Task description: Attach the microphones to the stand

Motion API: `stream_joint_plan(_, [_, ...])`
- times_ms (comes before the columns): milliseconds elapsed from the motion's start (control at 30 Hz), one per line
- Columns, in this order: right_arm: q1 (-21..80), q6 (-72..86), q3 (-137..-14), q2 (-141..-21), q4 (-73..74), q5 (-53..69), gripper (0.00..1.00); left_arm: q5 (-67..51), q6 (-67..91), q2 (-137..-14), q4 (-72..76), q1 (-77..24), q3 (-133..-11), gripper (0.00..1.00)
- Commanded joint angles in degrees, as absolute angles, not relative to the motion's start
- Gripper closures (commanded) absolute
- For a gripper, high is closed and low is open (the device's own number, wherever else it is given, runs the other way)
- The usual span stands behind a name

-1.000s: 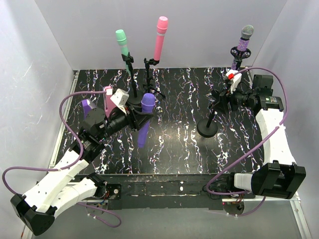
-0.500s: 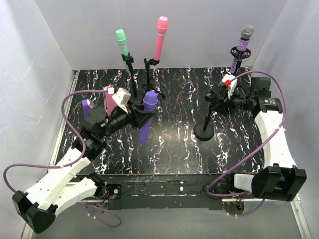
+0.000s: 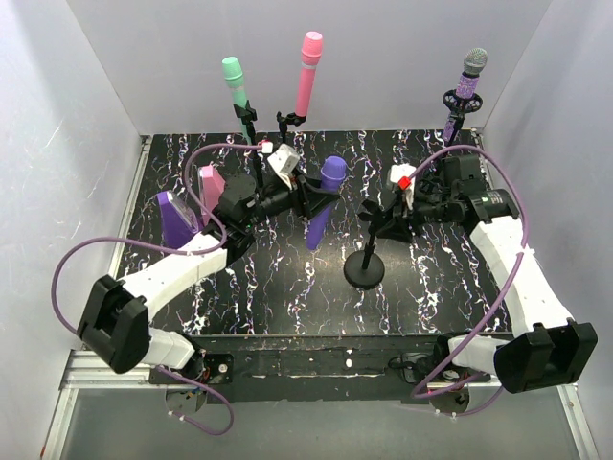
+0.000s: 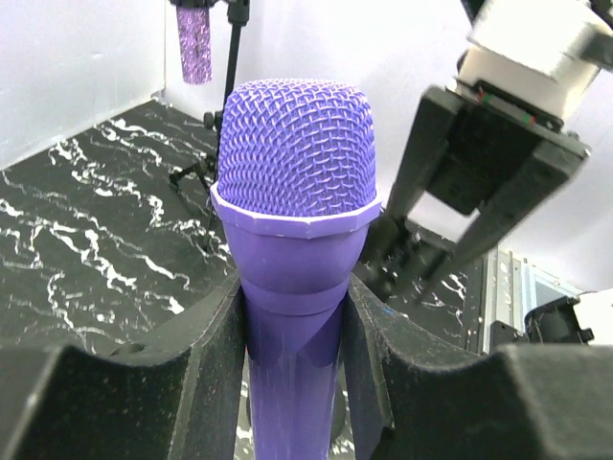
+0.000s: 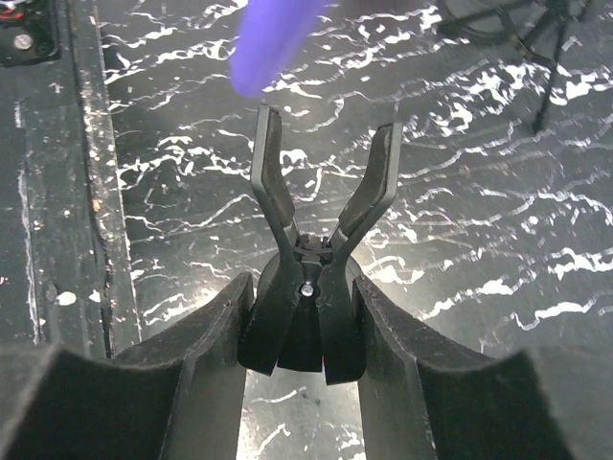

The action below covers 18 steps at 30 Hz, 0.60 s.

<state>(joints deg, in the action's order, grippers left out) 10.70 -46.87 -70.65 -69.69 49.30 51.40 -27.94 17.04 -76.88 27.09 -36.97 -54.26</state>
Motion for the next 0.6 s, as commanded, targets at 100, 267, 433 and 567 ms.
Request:
stream_joint_plan(100, [17.5, -46.4, -68.7, -68.6, 50.3, 51.7, 0.91, -29.1, 16.3, -79.6, 39.7, -39.8, -59.1, 1.00])
stream_joint_plan(267, [17.8, -43.3, -69.2, -69.2, 49.8, 52.7, 0.69, -28.7, 16.0, -80.2, 43.1, -41.4, -57.8, 1.00])
stream_joint_plan(433, [17.8, -41.0, -68.9, -68.6, 49.0, 53.0, 0.43, -28.6, 15.3, -80.1, 45.6, -42.4, -56.5, 1.00])
stream_joint_plan(567, [17.5, -40.3, -68.8, -68.0, 49.0, 52.9, 0.30, -29.2, 14.3, -80.7, 45.7, -42.7, -57.6, 1.00])
